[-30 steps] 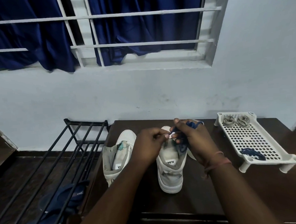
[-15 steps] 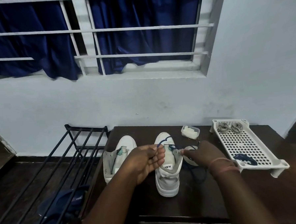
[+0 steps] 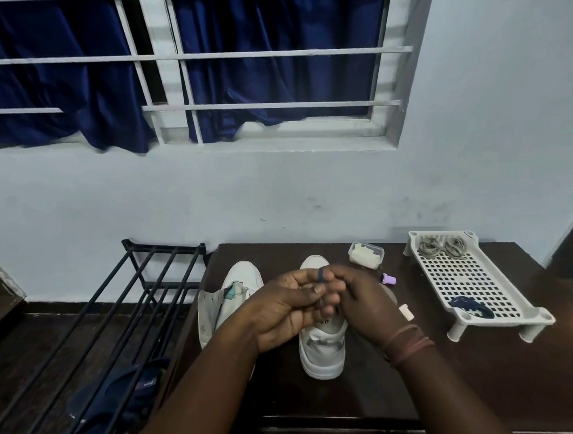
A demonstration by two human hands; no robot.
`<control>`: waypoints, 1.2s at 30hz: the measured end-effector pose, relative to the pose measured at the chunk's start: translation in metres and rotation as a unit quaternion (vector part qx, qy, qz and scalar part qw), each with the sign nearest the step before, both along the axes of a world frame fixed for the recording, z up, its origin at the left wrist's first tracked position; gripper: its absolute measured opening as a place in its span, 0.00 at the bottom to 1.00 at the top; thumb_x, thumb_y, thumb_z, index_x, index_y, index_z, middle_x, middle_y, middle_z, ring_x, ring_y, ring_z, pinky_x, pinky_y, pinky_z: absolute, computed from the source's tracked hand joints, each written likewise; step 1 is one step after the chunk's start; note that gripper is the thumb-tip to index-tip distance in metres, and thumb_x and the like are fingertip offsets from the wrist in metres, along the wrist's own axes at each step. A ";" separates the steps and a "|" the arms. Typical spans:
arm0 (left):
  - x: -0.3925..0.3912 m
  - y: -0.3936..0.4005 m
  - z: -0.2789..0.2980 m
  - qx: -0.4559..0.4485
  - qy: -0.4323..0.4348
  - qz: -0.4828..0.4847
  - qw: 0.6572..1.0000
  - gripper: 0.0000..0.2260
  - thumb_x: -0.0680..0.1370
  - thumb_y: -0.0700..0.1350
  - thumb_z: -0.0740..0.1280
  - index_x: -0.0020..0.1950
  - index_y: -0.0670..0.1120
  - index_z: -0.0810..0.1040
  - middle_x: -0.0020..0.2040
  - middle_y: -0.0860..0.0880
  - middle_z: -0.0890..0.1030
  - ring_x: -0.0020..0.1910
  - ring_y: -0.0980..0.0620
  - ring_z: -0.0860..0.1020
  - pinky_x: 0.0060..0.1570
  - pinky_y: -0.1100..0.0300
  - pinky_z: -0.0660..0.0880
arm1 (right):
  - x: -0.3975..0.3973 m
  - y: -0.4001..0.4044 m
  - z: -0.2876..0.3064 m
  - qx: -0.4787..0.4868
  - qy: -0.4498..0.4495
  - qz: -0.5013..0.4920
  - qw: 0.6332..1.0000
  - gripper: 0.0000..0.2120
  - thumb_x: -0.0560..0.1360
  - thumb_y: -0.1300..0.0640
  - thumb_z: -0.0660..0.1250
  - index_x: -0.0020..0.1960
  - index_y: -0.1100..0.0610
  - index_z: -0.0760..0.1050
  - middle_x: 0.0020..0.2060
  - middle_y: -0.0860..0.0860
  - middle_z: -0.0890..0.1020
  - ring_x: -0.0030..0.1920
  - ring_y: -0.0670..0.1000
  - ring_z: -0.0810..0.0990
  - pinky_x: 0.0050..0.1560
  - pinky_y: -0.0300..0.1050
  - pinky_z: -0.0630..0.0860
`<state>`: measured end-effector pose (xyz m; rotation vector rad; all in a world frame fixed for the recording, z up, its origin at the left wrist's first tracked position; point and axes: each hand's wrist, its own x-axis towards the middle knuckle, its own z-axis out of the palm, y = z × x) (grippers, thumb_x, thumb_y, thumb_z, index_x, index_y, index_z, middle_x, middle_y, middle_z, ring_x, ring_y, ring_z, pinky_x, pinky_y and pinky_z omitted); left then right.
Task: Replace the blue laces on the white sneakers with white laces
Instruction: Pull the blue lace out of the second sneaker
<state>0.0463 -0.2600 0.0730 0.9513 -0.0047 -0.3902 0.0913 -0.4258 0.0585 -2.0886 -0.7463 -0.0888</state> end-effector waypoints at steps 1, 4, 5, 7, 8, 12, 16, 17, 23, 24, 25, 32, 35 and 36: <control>0.003 -0.002 0.001 -0.049 0.000 0.042 0.998 0.10 0.76 0.32 0.65 0.54 0.40 0.81 0.54 0.40 0.85 0.45 0.50 0.85 0.46 0.58 0.83 | 0.000 0.002 -0.004 -0.019 -0.016 -0.005 1.000 0.12 0.76 0.65 0.61 0.48 0.50 0.78 0.40 0.44 0.82 0.43 0.43 0.80 0.46 0.39 0.75; 0.013 -0.007 0.001 -0.150 -0.014 0.152 0.977 0.11 0.77 0.31 0.64 0.56 0.39 0.81 0.57 0.40 0.84 0.51 0.48 0.86 0.48 0.58 0.83 | -0.004 0.010 -0.016 -0.082 -0.055 -0.009 0.995 0.08 0.77 0.57 0.57 0.47 0.54 0.75 0.39 0.48 0.81 0.40 0.49 0.79 0.42 0.50 0.75; 0.016 -0.008 0.000 -0.152 -0.024 0.182 0.971 0.12 0.78 0.30 0.63 0.58 0.38 0.80 0.58 0.39 0.84 0.54 0.47 0.85 0.50 0.58 0.83 | -0.006 0.013 -0.018 -0.087 -0.061 -0.005 0.994 0.08 0.77 0.55 0.56 0.45 0.54 0.74 0.37 0.49 0.80 0.38 0.49 0.77 0.40 0.50 0.74; 0.020 -0.010 -0.008 -0.103 -0.040 0.240 0.964 0.12 0.80 0.30 0.63 0.61 0.37 0.79 0.60 0.38 0.83 0.58 0.45 0.83 0.57 0.56 0.81 | -0.010 0.017 -0.020 -0.094 -0.069 0.002 0.993 0.12 0.77 0.50 0.53 0.44 0.54 0.72 0.36 0.49 0.78 0.37 0.50 0.75 0.39 0.49 0.72; 0.022 -0.010 -0.013 -0.058 -0.047 0.267 0.961 0.12 0.80 0.30 0.64 0.62 0.38 0.79 0.59 0.39 0.83 0.59 0.45 0.83 0.60 0.55 0.80 | -0.011 0.017 -0.021 -0.103 -0.073 0.003 0.992 0.13 0.77 0.49 0.52 0.44 0.54 0.71 0.36 0.50 0.78 0.37 0.50 0.75 0.39 0.50 0.72; 0.026 -0.005 -0.019 0.161 -0.091 0.296 0.937 0.11 0.79 0.31 0.67 0.59 0.41 0.82 0.56 0.42 0.85 0.57 0.49 0.84 0.58 0.58 0.79 | -0.006 0.008 -0.014 -0.099 -0.102 -0.013 0.990 0.07 0.79 0.55 0.57 0.43 0.53 0.70 0.34 0.48 0.76 0.36 0.50 0.73 0.39 0.51 0.71; 0.025 -0.003 -0.020 0.404 -0.180 0.193 0.876 0.15 0.78 0.31 0.65 0.52 0.49 0.85 0.49 0.47 0.87 0.49 0.55 0.85 0.52 0.63 0.80 | 0.004 -0.002 0.001 -0.083 -0.144 -0.002 0.986 0.06 0.79 0.58 0.61 0.44 0.53 0.74 0.38 0.47 0.78 0.41 0.48 0.76 0.43 0.48 0.72; 0.025 -0.004 -0.021 0.443 -0.198 0.162 0.859 0.17 0.78 0.30 0.63 0.51 0.49 0.86 0.48 0.48 0.87 0.48 0.54 0.85 0.52 0.62 0.80 | 0.008 -0.004 0.003 -0.075 -0.151 -0.011 0.986 0.06 0.79 0.57 0.62 0.44 0.53 0.76 0.38 0.46 0.78 0.42 0.48 0.76 0.45 0.48 0.73; 0.022 -0.008 -0.016 0.252 -0.098 0.070 0.960 0.17 0.82 0.29 0.55 0.55 0.41 0.83 0.46 0.45 0.85 0.43 0.53 0.82 0.48 0.62 0.79 | 0.022 -0.007 0.002 0.012 -0.147 -0.100 0.984 0.06 0.74 0.63 0.69 0.45 0.53 0.81 0.40 0.44 0.82 0.44 0.45 0.80 0.48 0.45 0.76; 0.022 -0.005 -0.015 0.224 -0.085 0.048 0.970 0.17 0.81 0.28 0.55 0.57 0.38 0.82 0.46 0.44 0.84 0.42 0.53 0.81 0.47 0.62 0.79 | 0.023 -0.007 0.002 0.029 -0.135 -0.101 0.985 0.06 0.74 0.62 0.69 0.45 0.53 0.82 0.40 0.43 0.83 0.45 0.44 0.80 0.49 0.43 0.76; 0.021 -0.003 -0.014 0.194 -0.076 0.029 0.978 0.17 0.81 0.28 0.54 0.59 0.36 0.81 0.46 0.43 0.83 0.41 0.53 0.79 0.46 0.62 0.78 | 0.024 -0.007 0.001 0.045 -0.119 -0.103 0.987 0.06 0.75 0.62 0.69 0.45 0.53 0.83 0.40 0.43 0.83 0.45 0.43 0.81 0.49 0.42 0.76; 0.024 0.007 -0.012 -0.095 -0.014 0.068 0.993 0.16 0.79 0.31 0.56 0.62 0.32 0.78 0.44 0.44 0.79 0.39 0.54 0.75 0.42 0.62 0.77 | 0.021 0.003 -0.014 0.007 -0.002 -0.053 0.999 0.07 0.76 0.62 0.68 0.43 0.54 0.83 0.36 0.46 0.84 0.40 0.44 0.80 0.44 0.41 0.76; 0.030 0.010 -0.013 -0.120 -0.002 0.175 0.977 0.14 0.82 0.30 0.56 0.61 0.34 0.78 0.46 0.44 0.82 0.40 0.54 0.79 0.43 0.63 0.80 | 0.015 0.013 -0.020 -0.092 -0.032 0.016 0.995 0.09 0.77 0.55 0.64 0.39 0.54 0.77 0.32 0.47 0.79 0.36 0.47 0.76 0.40 0.49 0.74; 0.031 0.010 -0.015 -0.075 -0.002 0.214 0.974 0.13 0.82 0.30 0.57 0.61 0.35 0.78 0.48 0.44 0.84 0.43 0.53 0.82 0.46 0.63 0.81 | 0.013 0.015 -0.021 -0.120 -0.046 0.030 0.991 0.10 0.78 0.53 0.61 0.40 0.53 0.76 0.33 0.47 0.78 0.36 0.47 0.75 0.41 0.49 0.74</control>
